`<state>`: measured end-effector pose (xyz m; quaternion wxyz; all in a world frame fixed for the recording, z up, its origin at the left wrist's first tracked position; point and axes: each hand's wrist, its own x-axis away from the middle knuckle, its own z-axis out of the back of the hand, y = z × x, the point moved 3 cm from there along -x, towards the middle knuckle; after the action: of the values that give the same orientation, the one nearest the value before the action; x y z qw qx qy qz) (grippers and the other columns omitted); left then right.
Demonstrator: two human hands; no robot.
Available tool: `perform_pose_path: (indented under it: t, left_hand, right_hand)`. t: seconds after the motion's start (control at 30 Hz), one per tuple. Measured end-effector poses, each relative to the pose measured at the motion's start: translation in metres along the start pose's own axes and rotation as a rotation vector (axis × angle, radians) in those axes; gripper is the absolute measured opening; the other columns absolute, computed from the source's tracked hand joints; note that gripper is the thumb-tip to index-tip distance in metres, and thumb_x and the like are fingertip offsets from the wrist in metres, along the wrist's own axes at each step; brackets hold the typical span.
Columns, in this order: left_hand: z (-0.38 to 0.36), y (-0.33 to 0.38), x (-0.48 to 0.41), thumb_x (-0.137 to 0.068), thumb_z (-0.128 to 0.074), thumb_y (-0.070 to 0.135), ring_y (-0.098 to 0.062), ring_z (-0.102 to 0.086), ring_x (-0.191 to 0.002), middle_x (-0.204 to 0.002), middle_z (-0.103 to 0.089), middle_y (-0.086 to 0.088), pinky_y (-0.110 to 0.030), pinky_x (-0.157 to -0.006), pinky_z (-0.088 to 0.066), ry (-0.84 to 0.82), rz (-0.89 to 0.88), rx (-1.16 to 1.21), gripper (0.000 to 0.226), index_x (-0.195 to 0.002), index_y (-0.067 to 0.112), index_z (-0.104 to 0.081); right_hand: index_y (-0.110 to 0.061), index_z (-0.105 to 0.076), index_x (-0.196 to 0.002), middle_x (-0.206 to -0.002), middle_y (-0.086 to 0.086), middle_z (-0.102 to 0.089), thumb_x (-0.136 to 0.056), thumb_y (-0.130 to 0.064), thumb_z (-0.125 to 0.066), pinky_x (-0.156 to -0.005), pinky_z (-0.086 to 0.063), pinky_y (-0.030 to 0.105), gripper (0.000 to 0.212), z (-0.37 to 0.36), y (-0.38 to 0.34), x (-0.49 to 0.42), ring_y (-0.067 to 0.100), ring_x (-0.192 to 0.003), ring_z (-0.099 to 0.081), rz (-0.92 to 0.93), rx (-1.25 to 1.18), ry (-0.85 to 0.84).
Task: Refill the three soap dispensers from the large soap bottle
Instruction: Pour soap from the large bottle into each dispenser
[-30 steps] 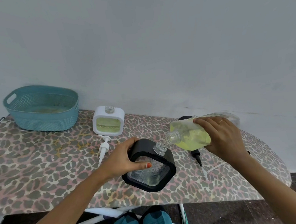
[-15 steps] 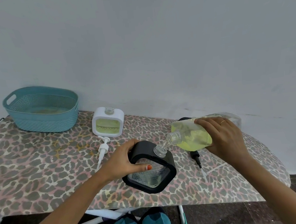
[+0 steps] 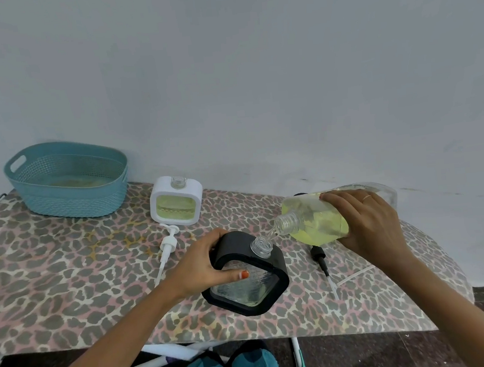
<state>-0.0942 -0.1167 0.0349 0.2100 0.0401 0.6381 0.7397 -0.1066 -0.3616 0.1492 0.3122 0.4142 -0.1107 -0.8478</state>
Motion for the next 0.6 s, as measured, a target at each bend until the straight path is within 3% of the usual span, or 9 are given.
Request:
perform_pose_path:
  t: [0.2, 0.6]
  left_hand:
    - [-0.0013, 0.0013, 0.0002, -0.042, -0.072, 0.072, -0.010, -0.063, -0.091, -0.098, -0.065, -0.002, -0.015, -0.079, -0.050, 0.014, -0.020, -0.007, 0.072, -0.097, 0.030, -0.054]
    - [-0.0036, 0.0008, 0.0016, -0.042, -0.074, 0.070, -0.014, -0.062, -0.092, -0.097, -0.064, 0.003, -0.014, -0.078, -0.050, 0.027, -0.024, 0.046, 0.073, -0.097, 0.027, -0.054]
  right_hand:
    - [-0.011, -0.052, -0.101, -0.087, 0.008, -0.073, -0.048, -0.018, -0.090, -0.060, -0.051, 0.028, 0.066, 0.0013, 0.0010, -0.0015, 0.026, -0.069, -0.068, 0.003, 0.013, 0.006]
    - [-0.012, -0.051, -0.102, -0.088, 0.008, -0.073, -0.046, -0.019, -0.091, -0.061, -0.052, 0.028, 0.070, 0.0008, 0.0011, -0.0021, 0.026, -0.071, -0.069, 0.000, 0.018, -0.010]
